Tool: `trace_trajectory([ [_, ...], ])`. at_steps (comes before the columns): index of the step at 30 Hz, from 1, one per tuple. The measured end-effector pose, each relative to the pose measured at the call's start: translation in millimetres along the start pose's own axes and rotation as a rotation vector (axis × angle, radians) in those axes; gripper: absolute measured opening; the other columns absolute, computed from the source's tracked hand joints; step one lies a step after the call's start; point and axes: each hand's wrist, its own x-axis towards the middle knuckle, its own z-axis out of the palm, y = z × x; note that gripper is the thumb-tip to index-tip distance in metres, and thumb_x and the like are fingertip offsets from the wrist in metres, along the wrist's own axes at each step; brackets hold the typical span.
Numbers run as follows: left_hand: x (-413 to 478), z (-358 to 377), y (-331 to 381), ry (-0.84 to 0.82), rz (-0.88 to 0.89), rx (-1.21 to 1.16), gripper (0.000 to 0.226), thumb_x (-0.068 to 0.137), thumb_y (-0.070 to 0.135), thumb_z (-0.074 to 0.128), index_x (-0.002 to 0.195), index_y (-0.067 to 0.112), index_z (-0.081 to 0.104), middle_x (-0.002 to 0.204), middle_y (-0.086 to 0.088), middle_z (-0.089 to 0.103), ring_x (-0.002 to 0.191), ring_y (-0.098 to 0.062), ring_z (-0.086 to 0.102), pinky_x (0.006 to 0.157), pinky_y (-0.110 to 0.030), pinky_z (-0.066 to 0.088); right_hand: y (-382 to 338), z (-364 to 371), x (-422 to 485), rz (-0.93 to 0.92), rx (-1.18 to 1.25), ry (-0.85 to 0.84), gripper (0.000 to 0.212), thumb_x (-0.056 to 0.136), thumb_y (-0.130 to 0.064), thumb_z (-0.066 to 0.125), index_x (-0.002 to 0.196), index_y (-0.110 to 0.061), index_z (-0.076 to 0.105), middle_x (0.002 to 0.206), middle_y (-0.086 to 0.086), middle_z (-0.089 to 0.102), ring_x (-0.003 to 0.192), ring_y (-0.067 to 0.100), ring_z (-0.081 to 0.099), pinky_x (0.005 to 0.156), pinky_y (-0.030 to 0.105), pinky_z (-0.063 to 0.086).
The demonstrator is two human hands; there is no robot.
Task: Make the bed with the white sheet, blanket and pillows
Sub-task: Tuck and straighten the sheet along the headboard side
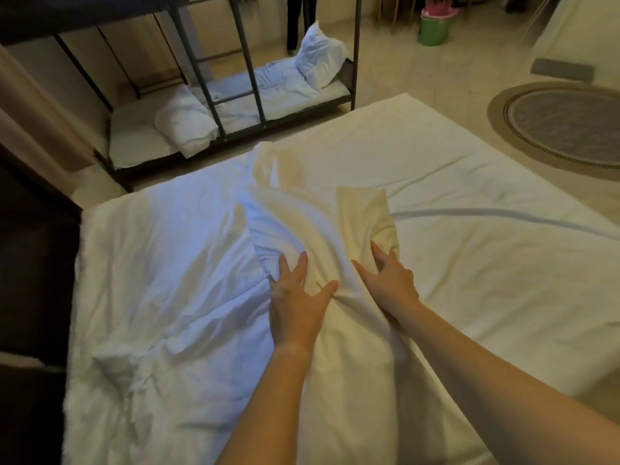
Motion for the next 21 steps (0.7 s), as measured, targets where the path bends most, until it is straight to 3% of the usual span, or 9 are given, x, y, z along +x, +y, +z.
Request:
trace_trajectory([
  [7, 48.3, 88.3, 50.2, -0.05, 0.019, -0.011, 0.087, 0.079, 0.066, 0.074, 0.154, 0.045, 0.036, 0.169, 0.007, 0.019, 0.155, -0.024, 0.019, 0.117, -0.041, 0.035, 46.6, -54.4, 87.8, 0.031, 0.026, 0.059, 0.083, 0.081, -0.075, 0.057, 0.153, -0.052, 0.024, 0.166, -0.004, 0.022, 0.145, 0.039, 0.027, 0.114, 0.056, 0.033],
  [12, 96.6, 173.5, 100.1, -0.04, -0.005, -0.036, 0.085, 0.079, 0.064, 0.075, 0.153, 0.043, 0.039, 0.168, 0.007, 0.021, 0.154, -0.021, 0.02, 0.121, -0.043, 0.034, 85.6, -109.8, 179.2, 0.005, 0.046, 0.066, 0.083, 0.079, -0.075, 0.059, 0.153, -0.051, 0.028, 0.163, -0.004, 0.03, 0.144, 0.037, 0.032, 0.115, 0.053, 0.036],
  [21, 168.4, 292.9, 156.0, -0.13, -0.029, -0.086, 0.084, 0.08, 0.064, 0.073, 0.153, 0.05, 0.034, 0.168, 0.014, 0.017, 0.152, -0.016, 0.026, 0.12, -0.04, 0.033, 143.8, -195.5, 307.9, -0.023, -0.085, 0.064, 0.084, 0.078, -0.075, 0.058, 0.152, -0.055, 0.024, 0.168, -0.01, 0.013, 0.149, 0.037, 0.02, 0.115, 0.061, 0.03],
])
